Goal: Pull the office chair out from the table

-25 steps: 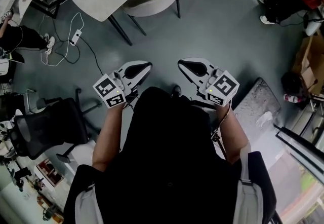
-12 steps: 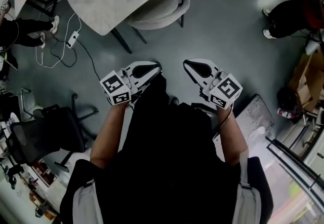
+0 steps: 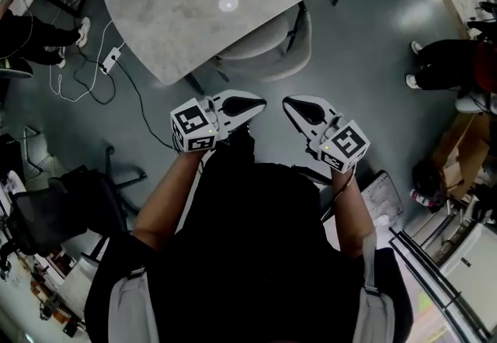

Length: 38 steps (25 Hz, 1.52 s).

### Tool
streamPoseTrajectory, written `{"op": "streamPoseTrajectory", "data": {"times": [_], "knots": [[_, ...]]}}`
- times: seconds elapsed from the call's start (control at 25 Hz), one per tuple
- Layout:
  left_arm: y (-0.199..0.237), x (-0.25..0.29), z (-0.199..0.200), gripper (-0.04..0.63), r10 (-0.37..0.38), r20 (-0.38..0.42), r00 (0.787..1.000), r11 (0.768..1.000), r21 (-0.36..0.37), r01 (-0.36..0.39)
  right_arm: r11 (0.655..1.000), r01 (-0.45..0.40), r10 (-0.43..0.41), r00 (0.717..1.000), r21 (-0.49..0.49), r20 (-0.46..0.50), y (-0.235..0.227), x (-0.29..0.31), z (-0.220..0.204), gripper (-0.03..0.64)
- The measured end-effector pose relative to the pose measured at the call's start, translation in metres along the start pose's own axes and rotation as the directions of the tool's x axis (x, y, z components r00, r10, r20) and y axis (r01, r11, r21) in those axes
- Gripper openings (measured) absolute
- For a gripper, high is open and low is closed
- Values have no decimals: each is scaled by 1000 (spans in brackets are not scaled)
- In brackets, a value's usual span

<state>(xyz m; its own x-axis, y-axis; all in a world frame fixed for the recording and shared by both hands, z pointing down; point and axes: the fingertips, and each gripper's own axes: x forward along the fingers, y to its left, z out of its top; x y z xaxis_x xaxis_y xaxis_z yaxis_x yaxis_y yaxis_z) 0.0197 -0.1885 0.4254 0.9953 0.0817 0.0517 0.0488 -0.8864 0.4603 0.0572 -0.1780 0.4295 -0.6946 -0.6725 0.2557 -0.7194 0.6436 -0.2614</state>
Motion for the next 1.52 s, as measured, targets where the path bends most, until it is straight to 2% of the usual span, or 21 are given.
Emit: {"op": "streamPoseTrajectory", "data": {"times": [0.32,0.44,0.6,0.76,0.92,1.16,1.36,1.52], "knots": [[58,15,16,12,0,-4,1000,1000,-25,0,997,-7,1,996,-74,-86,-59,31,10,21],[73,29,22,12,28,-10,1000,999,-30,-29,992,-69,54,990,-108,-132,-75,31,6,21],[96,63,24,12,82,-26,996,996,-22,-83,983,-163,149,978,-87,-148,-106,22,-1,21],[123,78,32,12,189,-8,982,982,-17,-189,960,-263,243,952,-91,-188,-133,23,0,21],[139,95,39,12,232,-14,973,972,-18,-233,932,-336,293,919,-137,-263,-157,21,-3,21],[157,106,36,12,303,-75,950,953,37,-301,879,-450,381,862,-159,-334,-169,26,-19,21],[160,102,39,12,322,-99,942,946,78,-315,875,-475,417,839,-96,-351,-175,32,-29,21],[158,95,33,12,316,-128,940,948,75,-308,880,-467,413,842,-85,-348,-174,39,-27,21]]}}
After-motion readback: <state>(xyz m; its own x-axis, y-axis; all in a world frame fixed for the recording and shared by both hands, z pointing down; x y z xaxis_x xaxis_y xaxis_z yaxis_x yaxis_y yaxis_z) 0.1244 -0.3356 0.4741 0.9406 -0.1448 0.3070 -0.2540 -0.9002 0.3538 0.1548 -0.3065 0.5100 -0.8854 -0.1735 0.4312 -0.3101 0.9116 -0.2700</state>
